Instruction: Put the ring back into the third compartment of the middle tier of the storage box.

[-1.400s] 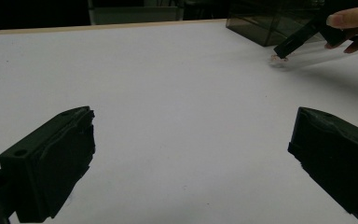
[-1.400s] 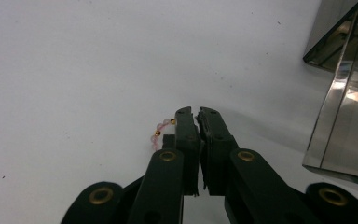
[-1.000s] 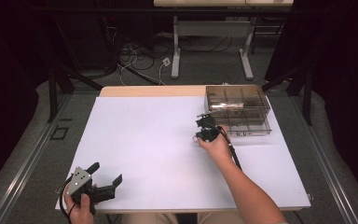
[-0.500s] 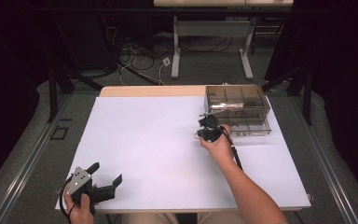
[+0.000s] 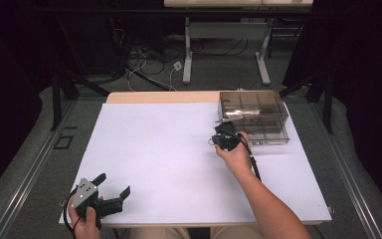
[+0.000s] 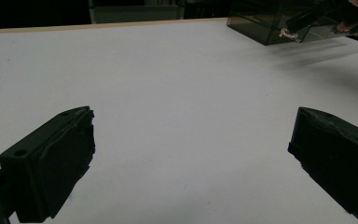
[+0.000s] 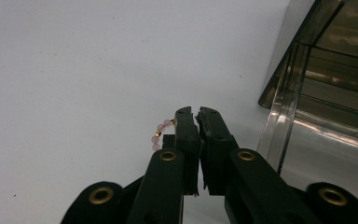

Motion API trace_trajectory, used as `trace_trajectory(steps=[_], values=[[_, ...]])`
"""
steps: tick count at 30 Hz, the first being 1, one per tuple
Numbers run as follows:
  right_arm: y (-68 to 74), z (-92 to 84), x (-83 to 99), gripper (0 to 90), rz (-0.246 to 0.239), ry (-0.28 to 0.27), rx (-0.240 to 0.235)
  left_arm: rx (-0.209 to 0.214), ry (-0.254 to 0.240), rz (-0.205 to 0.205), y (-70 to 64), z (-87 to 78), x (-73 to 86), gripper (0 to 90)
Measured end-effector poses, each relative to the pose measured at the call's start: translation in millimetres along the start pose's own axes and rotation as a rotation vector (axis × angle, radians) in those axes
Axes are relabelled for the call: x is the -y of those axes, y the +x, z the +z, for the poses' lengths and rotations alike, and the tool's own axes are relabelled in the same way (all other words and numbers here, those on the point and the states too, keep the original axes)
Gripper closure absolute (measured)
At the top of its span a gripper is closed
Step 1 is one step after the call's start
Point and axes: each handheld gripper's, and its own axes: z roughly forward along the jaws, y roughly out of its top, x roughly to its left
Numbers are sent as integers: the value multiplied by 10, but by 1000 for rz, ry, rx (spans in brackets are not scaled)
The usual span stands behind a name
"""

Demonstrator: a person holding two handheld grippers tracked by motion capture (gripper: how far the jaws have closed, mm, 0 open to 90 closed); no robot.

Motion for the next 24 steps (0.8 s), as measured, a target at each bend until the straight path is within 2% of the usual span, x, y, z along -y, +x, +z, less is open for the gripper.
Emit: trace_trajectory(steps=[4, 11, 21, 24], values=[[-30, -43, -11, 871, -10, -15, 1, -1, -1, 0, 0, -2, -1, 3], [-94, -127, -29, 871, 4, -53, -3, 0, 1, 1, -3, 1, 0, 4], [-173, -212, -43, 871, 29, -77, -6, -1, 7, 1, -1, -2, 0, 4], [-202, -246, -44, 871, 21, -84, -7, -2, -1, 0, -2, 1, 3, 4]])
